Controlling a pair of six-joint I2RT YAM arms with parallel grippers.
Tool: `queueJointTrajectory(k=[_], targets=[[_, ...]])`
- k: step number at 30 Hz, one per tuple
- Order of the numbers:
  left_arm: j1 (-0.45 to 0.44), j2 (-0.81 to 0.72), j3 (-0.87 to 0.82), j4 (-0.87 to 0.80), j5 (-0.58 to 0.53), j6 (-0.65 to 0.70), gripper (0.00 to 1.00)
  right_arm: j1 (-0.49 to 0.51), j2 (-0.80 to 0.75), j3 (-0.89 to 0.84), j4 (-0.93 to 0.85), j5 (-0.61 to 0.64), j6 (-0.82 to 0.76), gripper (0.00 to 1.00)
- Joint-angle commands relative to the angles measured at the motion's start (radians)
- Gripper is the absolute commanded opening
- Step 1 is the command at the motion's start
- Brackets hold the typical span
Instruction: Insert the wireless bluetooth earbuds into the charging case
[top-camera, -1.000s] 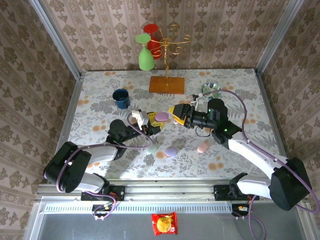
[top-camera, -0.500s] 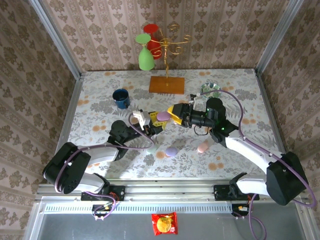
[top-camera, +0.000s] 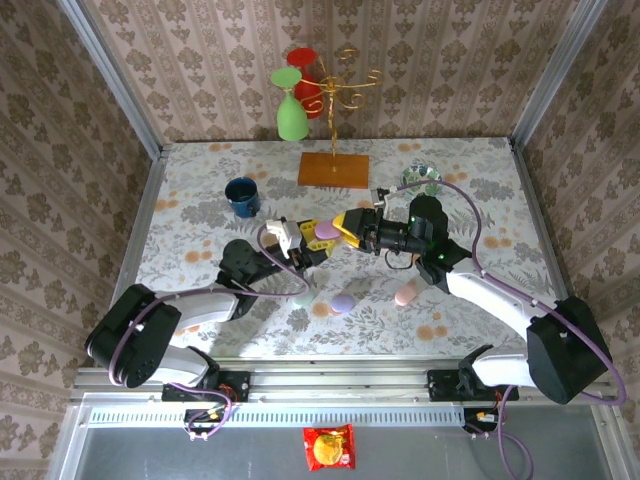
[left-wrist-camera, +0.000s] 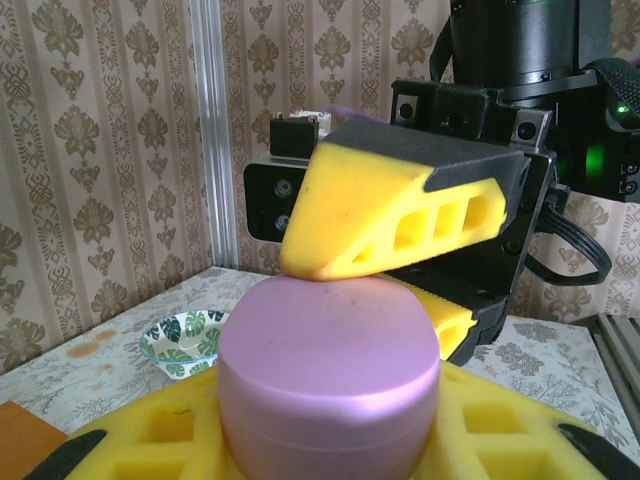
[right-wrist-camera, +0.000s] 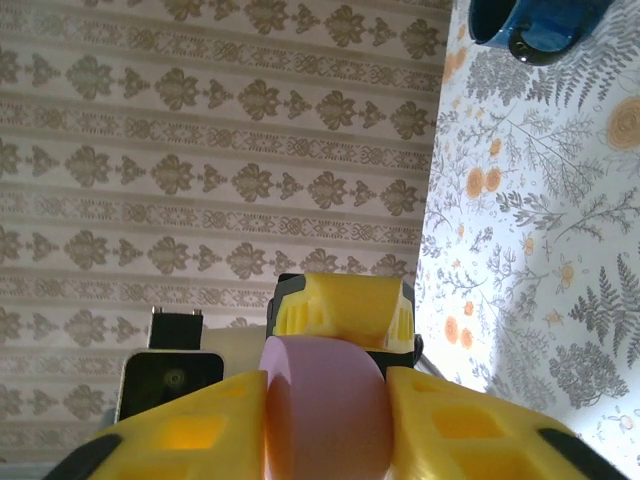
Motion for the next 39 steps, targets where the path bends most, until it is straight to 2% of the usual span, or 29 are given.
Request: queueJointTrajectory(k=[1,4,6,8,11,14,19,26,32,39], targets=[[-0.006,0.015,0.026,0.02,0.004,0.025,0.27,0.006,0.001,-0.011,0.034,-0.016,0.001,0.25],[-0.007,0.016,0.021,0.018,0.002,0.026,0.28,0.004,0.0,-0.016,0.034,-0.006,0.001,0.22],[-0.005,0.016,0.019,0.017,0.006,0.021,0.32,0.002,-0.003,-0.018,0.026,0.005,-0.001,0.21],[-0.001,0.016,0.015,0.015,0.007,0.01,0.41,-0.003,-0.007,-0.017,0.0,0.02,-0.013,0.21],[0.011,0.007,-0.004,0.004,0.003,0.011,0.63,-0.016,-0.023,-0.028,-0.059,0.078,-0.043,0.2],[0.017,-0.032,-0.021,-0.13,-0.01,0.077,0.83,-0.043,-0.027,-0.037,-0.123,0.13,-0.084,0.2],[0.017,-0.141,-0.046,-0.396,-0.042,0.211,0.99,-0.116,0.013,-0.041,-0.235,0.194,-0.181,0.2],[0.013,-0.314,-0.033,-0.751,-0.118,0.33,1.0,-0.21,0.076,-0.011,-0.459,0.392,-0.393,0.2],[-0.005,-0.368,0.01,-0.989,-0.203,0.39,1.0,-0.272,0.16,-0.022,-0.489,0.394,-0.466,0.2],[-0.029,-0.345,0.057,-1.142,-0.262,0.42,1.0,-0.275,0.262,0.021,-0.48,0.337,-0.508,0.2]])
